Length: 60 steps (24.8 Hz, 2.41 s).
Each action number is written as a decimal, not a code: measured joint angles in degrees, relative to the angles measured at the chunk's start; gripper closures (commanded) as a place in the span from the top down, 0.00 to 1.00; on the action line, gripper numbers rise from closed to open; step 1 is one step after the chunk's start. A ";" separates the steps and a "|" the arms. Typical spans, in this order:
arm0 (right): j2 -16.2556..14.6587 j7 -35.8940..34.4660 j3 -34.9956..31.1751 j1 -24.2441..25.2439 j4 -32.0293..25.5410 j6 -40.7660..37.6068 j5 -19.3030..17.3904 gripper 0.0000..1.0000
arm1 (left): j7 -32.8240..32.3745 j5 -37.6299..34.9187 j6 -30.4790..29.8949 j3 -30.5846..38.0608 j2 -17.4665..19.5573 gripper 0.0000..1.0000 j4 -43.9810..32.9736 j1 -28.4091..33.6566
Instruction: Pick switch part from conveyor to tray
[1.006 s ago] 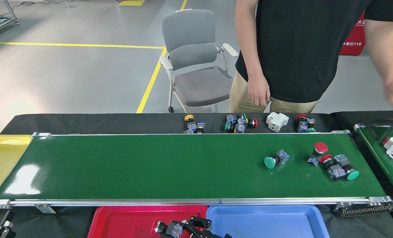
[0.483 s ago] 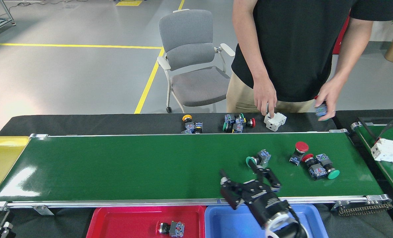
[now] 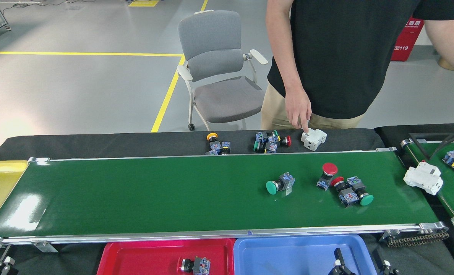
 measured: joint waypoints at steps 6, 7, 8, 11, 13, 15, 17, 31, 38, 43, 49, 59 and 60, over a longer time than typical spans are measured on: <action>3.06 7.74 2.73 -10.76 1.53 0.18 0.55 1.00 | 0.00 0.00 0.17 -0.05 0.00 1.00 -0.01 0.02; 4.00 9.41 3.97 -13.15 2.66 0.88 1.05 1.00 | 0.00 0.00 0.12 -0.16 0.00 1.00 -0.01 -0.01; 4.70 10.83 5.85 -15.52 4.26 2.03 2.18 1.00 | 0.00 0.00 0.09 -0.49 0.00 1.00 -0.01 -0.03; 5.45 12.47 12.74 -21.54 9.99 7.32 5.34 1.00 | 0.00 0.00 0.03 -1.11 0.00 1.00 -0.01 -0.11; 5.38 13.01 15.14 -24.14 13.12 12.03 5.78 1.00 | 0.00 0.00 0.01 -1.13 0.00 1.00 -0.01 -0.11; 5.42 13.60 15.95 -26.91 16.88 15.62 5.86 1.00 | 0.00 0.00 0.01 -1.18 0.00 1.00 0.00 -0.11; 5.99 13.99 16.23 -30.05 20.40 18.10 5.87 1.00 | 0.00 0.00 -0.01 -1.23 0.00 1.00 0.00 -0.11; 9.22 14.67 17.92 -42.60 38.33 22.91 5.60 0.17 | 0.00 0.00 -0.03 -1.33 0.01 1.00 0.04 -0.17; 9.18 15.39 18.58 -42.85 36.85 19.18 3.03 0.14 | 0.00 0.00 -0.04 -1.35 0.00 1.00 0.05 -0.21; 9.14 16.17 18.61 -38.10 25.94 13.18 2.90 0.15 | 0.00 0.00 -0.04 -1.35 0.01 1.00 0.05 -0.20; 8.57 17.87 26.10 -23.89 8.07 -2.30 2.91 0.17 | 0.00 0.00 -0.24 -1.45 0.02 1.00 -0.19 -0.20; 6.36 19.03 36.96 -19.28 6.92 -13.25 3.20 1.00 | -0.12 -0.23 -0.57 -18.84 0.12 1.00 -9.26 -5.58; 6.35 19.06 36.96 -19.26 6.93 -13.31 3.20 1.00 | -0.46 -0.26 -0.67 -21.68 0.12 1.00 -9.74 -6.78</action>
